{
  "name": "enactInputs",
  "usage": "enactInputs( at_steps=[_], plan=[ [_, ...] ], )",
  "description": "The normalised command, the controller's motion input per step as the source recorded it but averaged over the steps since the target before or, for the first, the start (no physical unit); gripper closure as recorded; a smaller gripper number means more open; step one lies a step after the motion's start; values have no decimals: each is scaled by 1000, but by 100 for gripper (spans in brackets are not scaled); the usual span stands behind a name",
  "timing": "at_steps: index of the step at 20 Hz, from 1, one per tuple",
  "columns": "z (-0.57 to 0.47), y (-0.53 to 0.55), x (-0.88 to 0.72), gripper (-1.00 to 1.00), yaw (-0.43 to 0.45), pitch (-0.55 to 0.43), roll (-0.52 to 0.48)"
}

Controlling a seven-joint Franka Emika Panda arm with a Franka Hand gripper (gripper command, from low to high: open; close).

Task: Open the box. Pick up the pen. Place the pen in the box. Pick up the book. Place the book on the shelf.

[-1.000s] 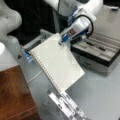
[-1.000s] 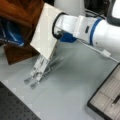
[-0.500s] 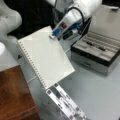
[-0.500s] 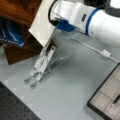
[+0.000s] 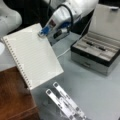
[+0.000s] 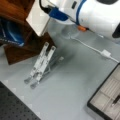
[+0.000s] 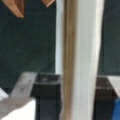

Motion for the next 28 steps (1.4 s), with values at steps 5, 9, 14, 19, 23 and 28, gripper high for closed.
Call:
enactInputs(
  at_steps=[5,9,14,19,23,28],
  plan=[
    [42,-379,-484,100,72,6,177],
    [-27,-259,-428,100,83,-60,203],
    [-54,-212,-363,100,78,-83,181],
    [-100,-256,-329,100,111,-120,140],
    [-117,-282,-318,100,181,-150,86],
    [-53,-199,-314,100,161,-146,12]
  ],
)
